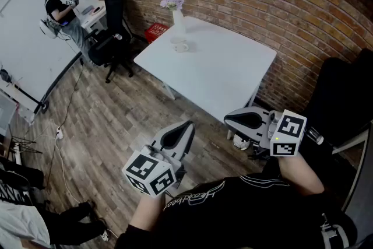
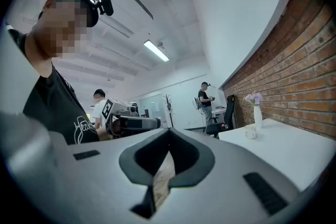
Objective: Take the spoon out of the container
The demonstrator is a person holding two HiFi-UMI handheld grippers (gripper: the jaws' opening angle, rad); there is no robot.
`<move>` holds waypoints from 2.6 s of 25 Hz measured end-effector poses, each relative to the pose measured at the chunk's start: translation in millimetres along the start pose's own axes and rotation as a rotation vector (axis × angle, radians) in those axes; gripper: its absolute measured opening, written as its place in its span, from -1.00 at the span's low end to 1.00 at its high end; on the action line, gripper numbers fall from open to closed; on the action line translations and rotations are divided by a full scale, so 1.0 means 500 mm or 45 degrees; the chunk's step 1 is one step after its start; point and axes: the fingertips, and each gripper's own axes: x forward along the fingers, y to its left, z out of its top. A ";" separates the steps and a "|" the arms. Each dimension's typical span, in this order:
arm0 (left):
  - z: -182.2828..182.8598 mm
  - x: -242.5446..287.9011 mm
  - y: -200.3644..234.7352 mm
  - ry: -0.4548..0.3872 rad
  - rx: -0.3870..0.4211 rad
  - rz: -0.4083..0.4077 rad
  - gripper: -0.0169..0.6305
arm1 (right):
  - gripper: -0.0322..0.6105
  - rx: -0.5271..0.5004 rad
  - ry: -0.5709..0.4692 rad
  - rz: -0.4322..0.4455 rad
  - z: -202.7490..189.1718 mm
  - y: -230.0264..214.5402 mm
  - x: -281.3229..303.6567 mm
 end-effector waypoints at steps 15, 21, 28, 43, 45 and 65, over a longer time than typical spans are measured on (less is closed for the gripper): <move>-0.020 0.008 0.063 0.033 -0.019 0.070 -0.94 | -0.91 0.122 0.046 0.076 -0.035 -0.061 0.073; -0.023 0.023 0.105 0.038 -0.041 0.101 -0.94 | -0.91 0.188 -0.012 0.088 -0.034 -0.097 0.103; -0.025 0.039 0.171 0.041 -0.049 0.092 -0.94 | -0.91 0.185 0.001 0.040 -0.041 -0.155 0.150; 0.079 0.136 0.534 0.080 -0.044 -0.097 -0.94 | -0.91 0.225 -0.044 -0.215 0.032 -0.412 0.394; 0.106 0.153 0.599 0.089 -0.035 -0.131 -0.94 | -0.91 0.229 -0.062 -0.260 0.053 -0.454 0.439; 0.183 0.320 0.956 0.140 -0.023 -0.364 -0.94 | -0.91 0.217 -0.084 -0.618 0.077 -0.705 0.622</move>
